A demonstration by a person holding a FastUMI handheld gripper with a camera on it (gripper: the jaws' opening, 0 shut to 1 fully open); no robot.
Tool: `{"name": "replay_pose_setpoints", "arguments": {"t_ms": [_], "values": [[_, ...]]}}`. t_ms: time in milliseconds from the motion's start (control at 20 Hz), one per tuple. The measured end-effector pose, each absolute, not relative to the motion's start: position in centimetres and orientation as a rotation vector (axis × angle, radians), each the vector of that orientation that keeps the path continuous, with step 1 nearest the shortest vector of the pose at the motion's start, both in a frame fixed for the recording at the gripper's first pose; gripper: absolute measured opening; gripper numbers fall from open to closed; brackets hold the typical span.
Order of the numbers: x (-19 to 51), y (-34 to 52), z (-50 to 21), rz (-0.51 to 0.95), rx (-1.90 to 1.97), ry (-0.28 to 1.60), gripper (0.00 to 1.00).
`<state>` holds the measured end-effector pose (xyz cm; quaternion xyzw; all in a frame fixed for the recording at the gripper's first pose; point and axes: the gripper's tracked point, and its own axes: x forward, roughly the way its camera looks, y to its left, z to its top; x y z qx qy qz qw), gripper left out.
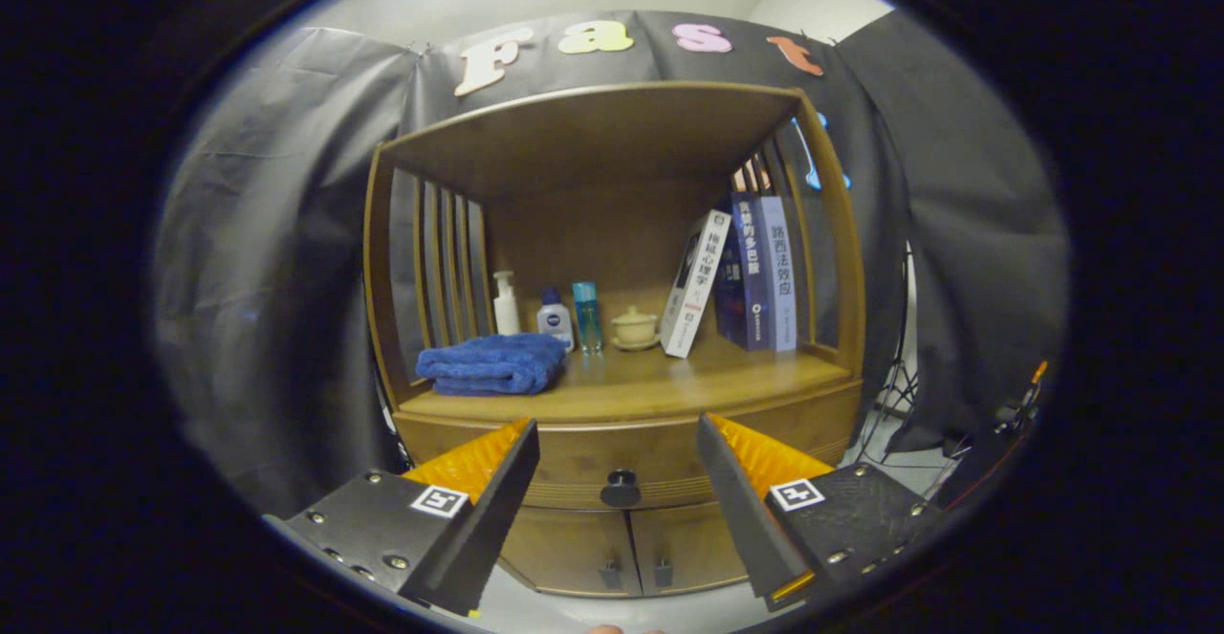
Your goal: Pull open the drawer, take out the items inside it, and place them on the countertop above the cabinet.
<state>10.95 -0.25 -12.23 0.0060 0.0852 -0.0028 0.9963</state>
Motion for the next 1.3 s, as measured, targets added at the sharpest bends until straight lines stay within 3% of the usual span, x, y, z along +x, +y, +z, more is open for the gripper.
{"name": "replay_pose_setpoints", "arguments": {"t_ms": [450,550,750,950,1300], "values": [[16.6,-0.3,-23.3,-0.005,-0.024,0.328,0.76],[17.1,-0.8,-24.3,-0.03,-0.059,0.336,0.76],[17.7,-0.6,-25.1,-0.037,-0.098,0.333,0.43],[17.3,-0.4,-24.8,-0.05,-0.12,0.335,0.33],[13.2,-0.4,-24.3,-0.057,-0.123,0.342,0.33]]}}
